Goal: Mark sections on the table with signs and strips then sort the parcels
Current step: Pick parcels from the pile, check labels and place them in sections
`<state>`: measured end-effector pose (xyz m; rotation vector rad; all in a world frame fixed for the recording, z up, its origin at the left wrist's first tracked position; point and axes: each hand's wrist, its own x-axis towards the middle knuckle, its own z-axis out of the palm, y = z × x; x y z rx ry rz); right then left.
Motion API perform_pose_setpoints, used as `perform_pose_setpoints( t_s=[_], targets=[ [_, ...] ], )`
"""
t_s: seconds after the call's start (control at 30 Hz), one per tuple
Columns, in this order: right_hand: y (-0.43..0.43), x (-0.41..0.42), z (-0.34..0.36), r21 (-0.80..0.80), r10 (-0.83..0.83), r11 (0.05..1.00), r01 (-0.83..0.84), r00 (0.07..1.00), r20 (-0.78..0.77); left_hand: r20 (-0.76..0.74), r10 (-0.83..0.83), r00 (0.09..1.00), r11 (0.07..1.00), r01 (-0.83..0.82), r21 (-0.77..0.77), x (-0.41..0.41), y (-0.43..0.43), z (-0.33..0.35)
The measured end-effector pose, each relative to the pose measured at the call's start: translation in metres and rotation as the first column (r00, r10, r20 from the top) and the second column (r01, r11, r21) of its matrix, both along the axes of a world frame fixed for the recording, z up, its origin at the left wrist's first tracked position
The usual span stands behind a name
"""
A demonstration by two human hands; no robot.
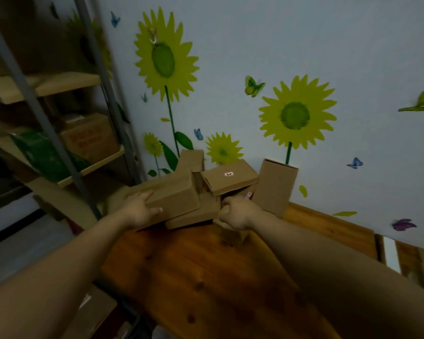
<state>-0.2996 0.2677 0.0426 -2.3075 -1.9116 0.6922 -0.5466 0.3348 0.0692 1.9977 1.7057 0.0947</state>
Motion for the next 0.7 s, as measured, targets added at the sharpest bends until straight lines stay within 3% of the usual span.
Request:
perform_pose_setpoints(
  t_s=[0.2,0.43,0.57,0.7],
  targets=[
    [0.076,-0.038,-0.006,0.007,-0.019,1.000,0.019,0.999,-0.031,0.199,0.160,0.967,0.982,-0.134,-0.134,-0.033,0.058,-0.015],
    [0.167,-0.061,-0.039,0.022,-0.246,0.964,0.264,0.922,-0.300,0.236,0.325,0.916,0.931,-0.266,-0.251,-0.054,0.132,-0.043],
    [0.178,-0.067,-0.056,-0.117,-0.310,0.951,0.287,0.885,-0.348,0.308,0.388,0.869,0.877,-0.245,-0.414,-0.061,0.163,-0.076],
    [0.169,-0.071,-0.063,-0.095,-0.310,0.950,0.297,0.873,-0.378,0.353,0.491,0.796,0.796,-0.247,-0.552,-0.075,0.171,-0.101]
  ],
)
